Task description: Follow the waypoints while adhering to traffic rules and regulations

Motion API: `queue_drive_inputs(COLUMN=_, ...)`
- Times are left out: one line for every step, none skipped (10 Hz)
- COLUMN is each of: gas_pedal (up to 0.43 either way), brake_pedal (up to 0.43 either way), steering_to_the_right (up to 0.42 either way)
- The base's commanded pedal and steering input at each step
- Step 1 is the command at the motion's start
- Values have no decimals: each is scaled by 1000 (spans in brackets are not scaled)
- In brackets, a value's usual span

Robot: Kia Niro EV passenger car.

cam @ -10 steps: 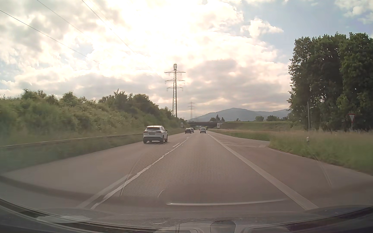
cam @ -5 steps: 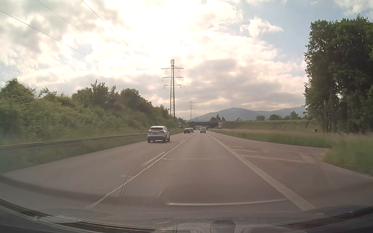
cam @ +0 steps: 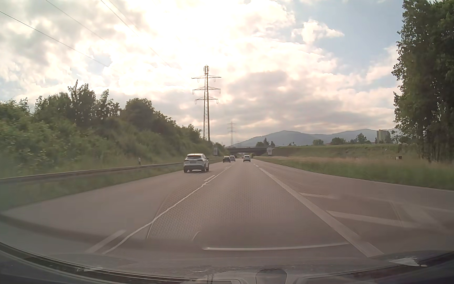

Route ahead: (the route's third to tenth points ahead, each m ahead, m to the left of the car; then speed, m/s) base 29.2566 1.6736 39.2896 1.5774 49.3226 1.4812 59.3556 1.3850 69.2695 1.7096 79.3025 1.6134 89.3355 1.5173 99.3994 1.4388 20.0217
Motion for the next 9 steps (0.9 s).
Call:
queue_drive_inputs(gas_pedal=110, brake_pedal=0, steering_to_the_right=-2)
queue_drive_inputs(gas_pedal=110, brake_pedal=0, steering_to_the_right=-2)
queue_drive_inputs(gas_pedal=110, brake_pedal=0, steering_to_the_right=-2)
queue_drive_inputs(gas_pedal=110, brake_pedal=0, steering_to_the_right=-2)
queue_drive_inputs(gas_pedal=110, brake_pedal=0, steering_to_the_right=-2)
queue_drive_inputs(gas_pedal=110, brake_pedal=0, steering_to_the_right=-2)
queue_drive_inputs(gas_pedal=118, brake_pedal=0, steering_to_the_right=-2)
queue_drive_inputs(gas_pedal=118, brake_pedal=0, steering_to_the_right=-2)
queue_drive_inputs(gas_pedal=118, brake_pedal=0, steering_to_the_right=-2)
